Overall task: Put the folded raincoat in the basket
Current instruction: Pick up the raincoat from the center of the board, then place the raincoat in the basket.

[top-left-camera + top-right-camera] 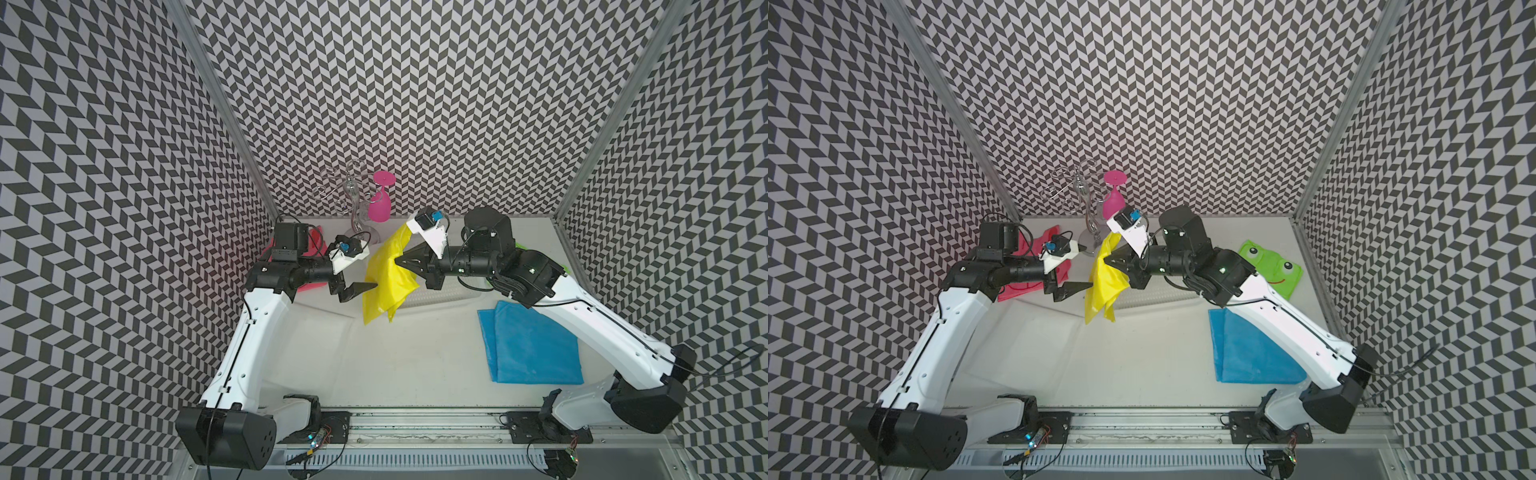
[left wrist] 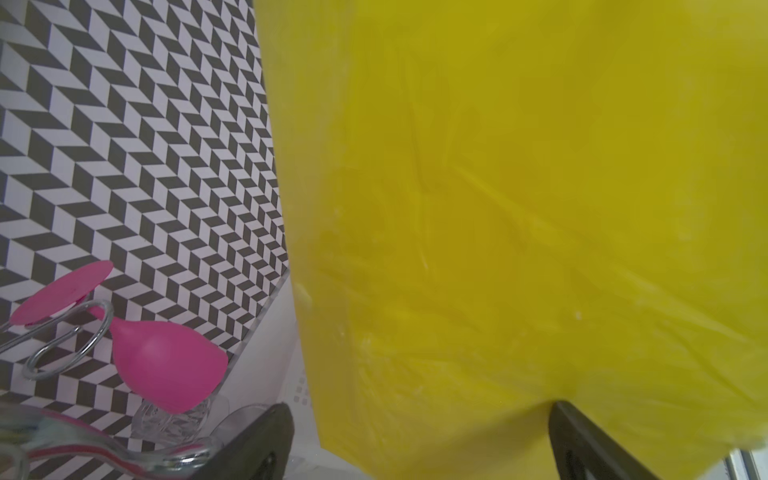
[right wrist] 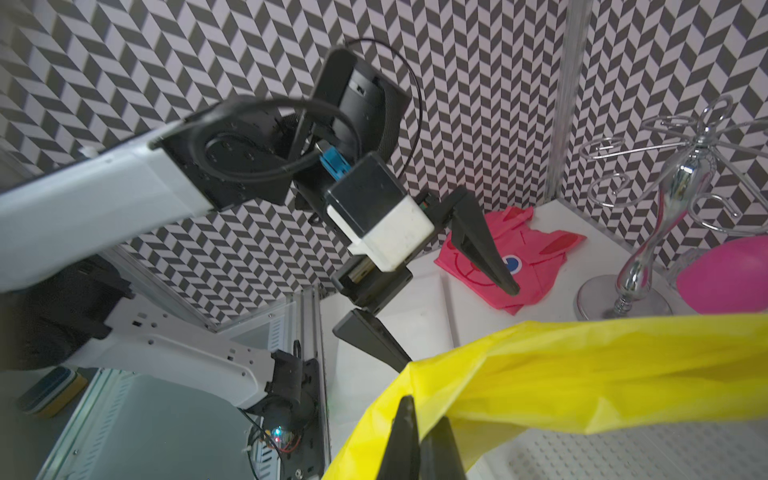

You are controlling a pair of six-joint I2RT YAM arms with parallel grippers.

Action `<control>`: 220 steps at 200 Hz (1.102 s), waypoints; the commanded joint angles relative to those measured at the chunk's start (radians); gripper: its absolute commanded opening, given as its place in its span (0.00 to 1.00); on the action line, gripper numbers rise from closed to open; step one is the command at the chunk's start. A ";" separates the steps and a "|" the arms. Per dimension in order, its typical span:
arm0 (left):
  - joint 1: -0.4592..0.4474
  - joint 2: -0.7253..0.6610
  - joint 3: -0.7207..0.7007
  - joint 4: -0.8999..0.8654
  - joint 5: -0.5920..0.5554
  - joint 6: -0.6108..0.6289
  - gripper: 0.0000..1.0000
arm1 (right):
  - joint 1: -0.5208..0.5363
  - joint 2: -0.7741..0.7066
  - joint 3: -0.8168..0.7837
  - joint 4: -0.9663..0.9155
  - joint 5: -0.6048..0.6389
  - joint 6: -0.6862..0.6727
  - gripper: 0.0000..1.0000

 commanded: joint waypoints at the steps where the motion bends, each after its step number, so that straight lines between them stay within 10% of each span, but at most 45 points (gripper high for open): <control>1: 0.073 -0.037 0.081 -0.060 -0.038 -0.050 0.99 | -0.001 0.016 -0.003 0.239 -0.040 0.110 0.00; 60: 0.369 -0.086 0.030 0.269 -0.316 -0.554 1.00 | 0.006 0.164 0.038 0.469 -0.106 0.233 0.00; 107: 0.553 -0.049 -0.025 0.358 -0.244 -0.665 1.00 | 0.029 0.348 0.183 0.521 -0.110 0.240 0.00; 175: 0.547 -0.010 -0.257 0.552 -0.226 -0.699 0.99 | 0.007 0.651 0.461 0.423 -0.110 0.240 0.00; 220: 0.365 0.067 -0.323 0.564 -0.322 -0.666 1.00 | -0.097 0.635 0.399 0.267 -0.117 0.344 0.00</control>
